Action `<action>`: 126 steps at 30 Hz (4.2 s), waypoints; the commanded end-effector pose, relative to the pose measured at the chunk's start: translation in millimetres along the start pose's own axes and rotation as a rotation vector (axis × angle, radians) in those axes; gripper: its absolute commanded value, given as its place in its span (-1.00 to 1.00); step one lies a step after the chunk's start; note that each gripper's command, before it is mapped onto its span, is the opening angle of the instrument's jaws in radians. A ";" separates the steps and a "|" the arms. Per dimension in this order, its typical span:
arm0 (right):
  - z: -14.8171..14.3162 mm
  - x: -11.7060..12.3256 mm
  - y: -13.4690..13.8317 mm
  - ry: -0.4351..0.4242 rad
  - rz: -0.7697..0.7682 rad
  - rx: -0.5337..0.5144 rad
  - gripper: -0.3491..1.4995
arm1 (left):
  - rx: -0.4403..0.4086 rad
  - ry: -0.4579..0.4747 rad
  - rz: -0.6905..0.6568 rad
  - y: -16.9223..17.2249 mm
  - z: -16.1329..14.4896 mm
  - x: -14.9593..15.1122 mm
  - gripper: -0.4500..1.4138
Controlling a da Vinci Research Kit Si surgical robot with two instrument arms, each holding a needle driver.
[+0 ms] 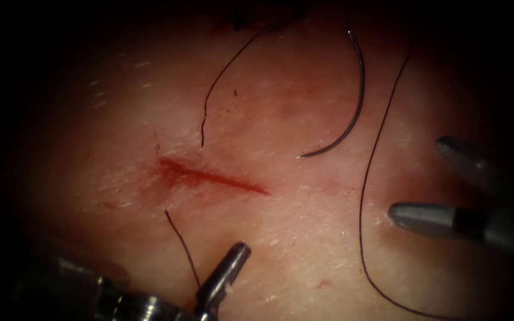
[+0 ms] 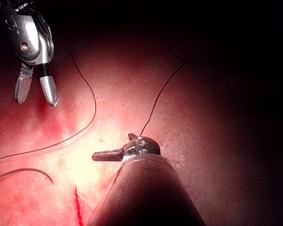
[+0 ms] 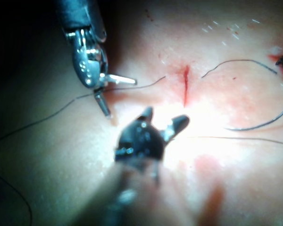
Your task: Wound Closure
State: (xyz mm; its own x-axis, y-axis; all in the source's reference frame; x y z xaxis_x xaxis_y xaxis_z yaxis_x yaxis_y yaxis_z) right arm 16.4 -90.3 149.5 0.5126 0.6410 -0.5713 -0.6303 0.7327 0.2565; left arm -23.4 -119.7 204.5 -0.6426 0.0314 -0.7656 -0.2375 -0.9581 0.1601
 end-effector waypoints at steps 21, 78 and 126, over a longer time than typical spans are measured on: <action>0.8 -0.8 -2.2 -0.016 -0.005 0.070 0.89 | -0.183 0.160 -0.023 0.2 -1.8 -1.3 -1.00; 30.6 -7.3 -14.4 0.244 -0.261 0.575 -0.09 | -0.341 0.704 -0.373 -13.8 5.6 -15.7 -1.00; 27.0 -5.9 -10.8 0.643 -0.019 0.396 -0.09 | -0.385 1.122 -0.297 -11.9 6.1 -22.3 -1.00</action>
State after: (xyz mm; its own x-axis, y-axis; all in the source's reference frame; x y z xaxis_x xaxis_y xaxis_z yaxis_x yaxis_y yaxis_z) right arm 35.1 -94.5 171.2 0.0056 0.4513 -0.8924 -0.3097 0.8493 0.4276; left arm -9.6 -106.0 223.6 0.4249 0.1773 -0.8877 0.0825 -0.9841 -0.1570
